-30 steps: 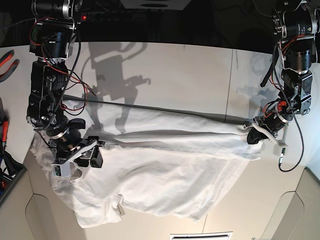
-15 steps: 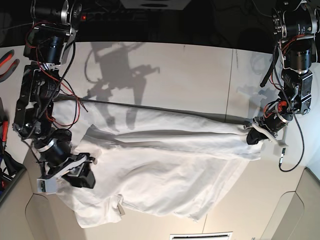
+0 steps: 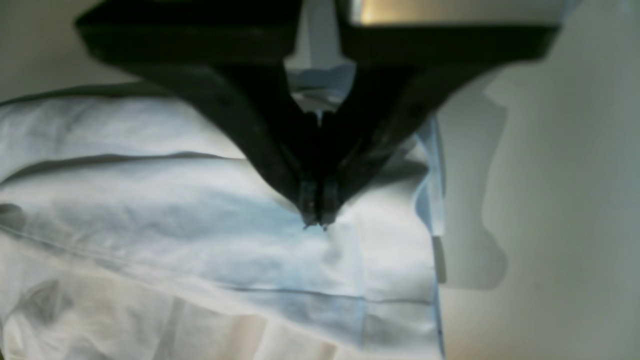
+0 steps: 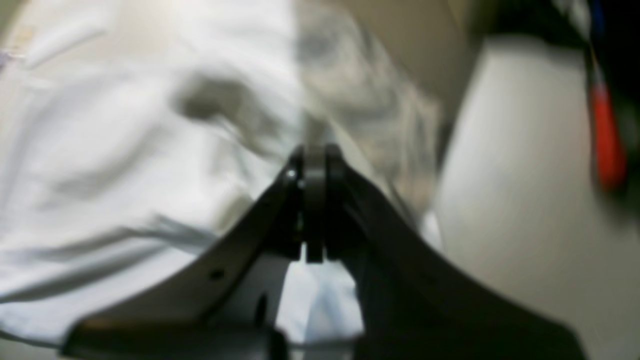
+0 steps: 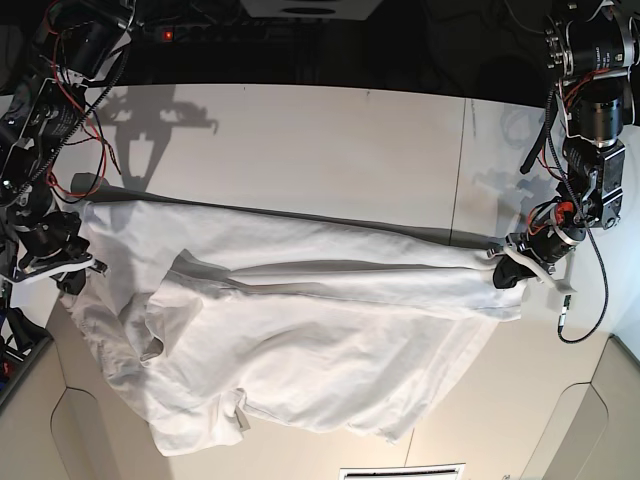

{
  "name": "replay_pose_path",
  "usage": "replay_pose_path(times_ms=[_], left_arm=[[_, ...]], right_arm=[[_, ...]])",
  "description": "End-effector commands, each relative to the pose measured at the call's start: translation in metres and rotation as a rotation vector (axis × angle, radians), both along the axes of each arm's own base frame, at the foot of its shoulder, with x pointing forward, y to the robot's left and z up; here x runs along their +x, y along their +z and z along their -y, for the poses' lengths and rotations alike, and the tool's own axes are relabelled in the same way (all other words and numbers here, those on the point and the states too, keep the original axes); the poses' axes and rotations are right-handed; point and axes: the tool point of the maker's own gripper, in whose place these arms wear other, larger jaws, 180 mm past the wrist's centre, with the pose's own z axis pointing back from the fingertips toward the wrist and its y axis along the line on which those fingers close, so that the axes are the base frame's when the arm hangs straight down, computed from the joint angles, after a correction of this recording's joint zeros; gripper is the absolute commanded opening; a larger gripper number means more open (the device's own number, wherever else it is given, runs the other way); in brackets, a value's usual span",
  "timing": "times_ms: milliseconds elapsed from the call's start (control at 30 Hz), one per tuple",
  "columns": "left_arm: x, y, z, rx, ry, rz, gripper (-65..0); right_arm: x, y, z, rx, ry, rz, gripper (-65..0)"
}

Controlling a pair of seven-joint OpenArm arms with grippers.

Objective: Layout the t-shirt on the table in an organized manner, then fold the t-shirt properly
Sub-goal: 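Lower the right gripper onto the shirt body beside the hem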

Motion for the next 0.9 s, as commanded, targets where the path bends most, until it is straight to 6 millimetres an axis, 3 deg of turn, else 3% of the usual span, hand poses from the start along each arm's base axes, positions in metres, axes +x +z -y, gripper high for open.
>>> replay_pose_path(times_ms=[0, 167, 300, 600, 867], left_arm=[[0.013, 0.02, -0.007, 0.0, 0.005, 0.06, -65.0], [0.013, 0.02, -0.007, 0.0, 0.005, 0.06, -65.0], [0.013, 0.02, -0.007, 0.0, 0.005, 0.061, -65.0], [0.013, 0.02, -0.007, 0.0, 0.005, 0.061, -65.0], [0.013, 0.02, -0.007, 0.0, 0.005, 0.06, -65.0]], right_arm=[[0.012, 0.01, 0.0, 0.013, 0.005, 0.052, -65.0], [0.013, -0.047, -0.021, 0.157, 0.006, -0.052, -65.0], [0.022, -0.065, -0.049, 0.256, 0.058, -0.075, -65.0], [0.058, -0.035, -0.13, 0.283, 0.259, 0.019, -65.0], [0.09, -0.001, -0.177, 0.158, 0.423, 0.088, -65.0]])
